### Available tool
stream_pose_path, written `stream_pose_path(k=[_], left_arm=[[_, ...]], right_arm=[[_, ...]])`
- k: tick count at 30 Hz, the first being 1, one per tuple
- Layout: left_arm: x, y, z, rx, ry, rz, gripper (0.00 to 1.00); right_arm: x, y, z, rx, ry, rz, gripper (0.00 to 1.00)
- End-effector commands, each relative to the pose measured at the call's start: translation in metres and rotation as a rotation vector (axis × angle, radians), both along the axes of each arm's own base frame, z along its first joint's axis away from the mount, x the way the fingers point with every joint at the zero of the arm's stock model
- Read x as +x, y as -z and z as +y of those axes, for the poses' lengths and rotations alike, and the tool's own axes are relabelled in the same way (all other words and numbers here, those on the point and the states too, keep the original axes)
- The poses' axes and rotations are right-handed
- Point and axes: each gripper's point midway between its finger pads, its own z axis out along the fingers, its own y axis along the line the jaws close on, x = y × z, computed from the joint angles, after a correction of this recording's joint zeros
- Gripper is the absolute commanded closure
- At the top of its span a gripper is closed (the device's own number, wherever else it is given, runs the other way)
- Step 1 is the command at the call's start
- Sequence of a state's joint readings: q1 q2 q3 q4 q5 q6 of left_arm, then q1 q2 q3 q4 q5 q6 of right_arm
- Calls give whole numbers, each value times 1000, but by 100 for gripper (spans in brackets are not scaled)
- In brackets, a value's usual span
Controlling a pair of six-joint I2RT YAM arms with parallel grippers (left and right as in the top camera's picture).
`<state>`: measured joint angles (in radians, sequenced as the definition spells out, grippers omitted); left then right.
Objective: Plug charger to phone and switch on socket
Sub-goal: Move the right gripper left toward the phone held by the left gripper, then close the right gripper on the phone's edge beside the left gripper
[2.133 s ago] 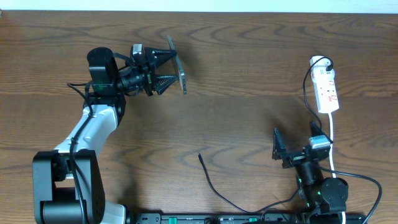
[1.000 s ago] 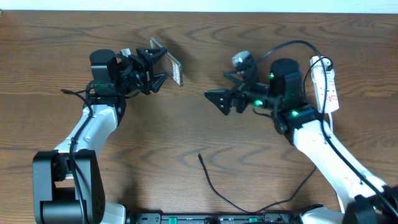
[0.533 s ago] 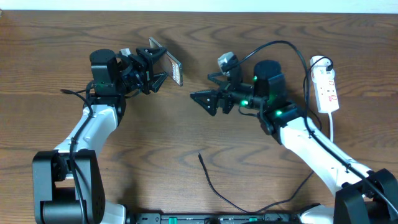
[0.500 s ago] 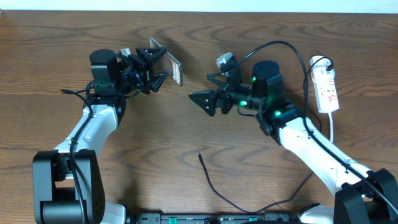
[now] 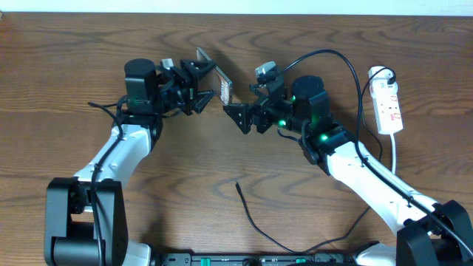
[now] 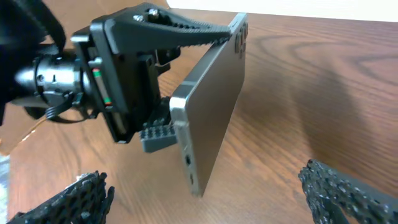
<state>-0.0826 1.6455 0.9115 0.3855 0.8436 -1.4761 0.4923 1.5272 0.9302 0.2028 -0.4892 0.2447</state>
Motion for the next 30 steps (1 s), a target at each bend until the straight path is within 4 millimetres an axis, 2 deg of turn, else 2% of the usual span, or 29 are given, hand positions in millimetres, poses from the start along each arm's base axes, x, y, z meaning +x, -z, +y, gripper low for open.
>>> stream_pose_path(k=[1, 14, 30], left_arm=[[-1, -22, -10, -6, 44, -68, 93], [-18, -22, -47, -10, 134, -67, 93], [-26, -24, -60, -34, 171, -48, 93]], right_arm=[[6, -5, 3, -11, 35, -21, 5], [9, -3, 4, -38, 86, -38, 12], [16, 4, -5, -74, 151, -33, 20]])
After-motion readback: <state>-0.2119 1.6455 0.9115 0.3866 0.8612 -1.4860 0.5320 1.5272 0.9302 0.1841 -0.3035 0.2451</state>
